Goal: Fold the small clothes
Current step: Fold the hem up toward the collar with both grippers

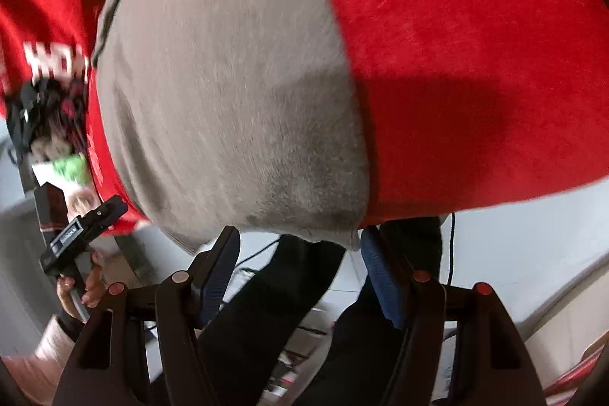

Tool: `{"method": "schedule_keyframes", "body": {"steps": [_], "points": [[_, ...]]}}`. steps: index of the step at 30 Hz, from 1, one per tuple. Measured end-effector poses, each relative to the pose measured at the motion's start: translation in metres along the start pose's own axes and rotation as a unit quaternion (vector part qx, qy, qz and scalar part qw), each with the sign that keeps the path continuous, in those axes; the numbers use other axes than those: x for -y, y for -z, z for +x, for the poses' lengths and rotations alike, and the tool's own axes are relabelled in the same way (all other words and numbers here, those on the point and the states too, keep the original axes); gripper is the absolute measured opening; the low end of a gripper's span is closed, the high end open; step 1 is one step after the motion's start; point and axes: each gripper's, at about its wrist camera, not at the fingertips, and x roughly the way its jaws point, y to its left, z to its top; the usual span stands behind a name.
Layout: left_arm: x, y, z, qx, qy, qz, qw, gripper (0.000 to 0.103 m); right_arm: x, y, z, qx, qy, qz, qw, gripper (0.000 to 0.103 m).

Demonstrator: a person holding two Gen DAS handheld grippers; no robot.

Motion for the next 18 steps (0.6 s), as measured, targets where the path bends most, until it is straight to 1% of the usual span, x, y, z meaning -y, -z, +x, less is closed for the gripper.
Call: {"method": "schedule_keyframes", "body": {"steps": [2, 4, 6, 7, 8, 9, 10, 11, 13, 14, 15, 16, 18], "points": [[-0.006, 0.012, 0.018, -0.019, 0.016, -0.017, 0.9995, 0.085, 0.002, -0.002, 0.014, -0.011, 0.006, -0.007, 1.0, 0.07], [-0.011, 0.018, 0.034, -0.03, 0.027, -0.036, 0.9985, 0.085, 0.002, -0.003, 0.025, -0.015, 0.006, -0.008, 1.0, 0.07], [-0.013, 0.02, 0.041, -0.027, 0.041, -0.052, 0.9975, 0.085, 0.002, -0.003, 0.035, -0.026, -0.004, -0.007, 1.0, 0.07], [-0.014, 0.02, 0.041, -0.02, 0.047, -0.055, 0.9972, 0.078, 0.0, -0.002, 0.039, -0.03, -0.012, -0.009, 0.999, 0.069], [-0.014, 0.02, 0.039, -0.013, 0.053, -0.055, 0.997, 0.069, -0.002, -0.001, 0.042, -0.034, -0.025, -0.012, 0.999, 0.061], [-0.014, 0.021, 0.038, -0.011, 0.058, -0.05, 0.997, 0.037, -0.004, 0.001, 0.043, -0.039, -0.043, -0.008, 0.998, 0.053], [-0.01, 0.022, 0.038, -0.017, 0.064, -0.043, 0.9968, 0.019, -0.003, 0.003, 0.043, -0.043, -0.053, -0.002, 0.998, 0.019], [-0.005, 0.024, 0.035, -0.015, 0.065, -0.034, 0.9972, 0.018, -0.004, 0.004, 0.042, -0.045, -0.068, 0.006, 0.997, 0.007], [0.004, 0.028, 0.023, -0.008, 0.078, -0.013, 0.9968, 0.016, -0.009, 0.008, 0.032, -0.033, -0.111, 0.009, 0.993, 0.006], [0.009, 0.03, 0.01, -0.001, 0.099, -0.007, 0.9951, 0.016, -0.015, 0.01, 0.023, -0.027, -0.14, 0.008, 0.99, 0.006], [0.011, 0.03, 0.001, 0.005, 0.109, -0.005, 0.994, 0.016, -0.019, 0.011, 0.016, -0.021, -0.155, 0.007, 0.988, 0.006], [0.015, 0.027, -0.011, 0.014, 0.12, -0.001, 0.9927, 0.011, -0.025, 0.011, 0.005, -0.009, -0.174, 0.006, 0.985, 0.006], [0.022, 0.016, -0.034, 0.033, 0.137, 0.003, 0.99, 0.01, -0.035, 0.007, -0.014, 0.014, -0.209, 0.01, 0.978, 0.006]]}}
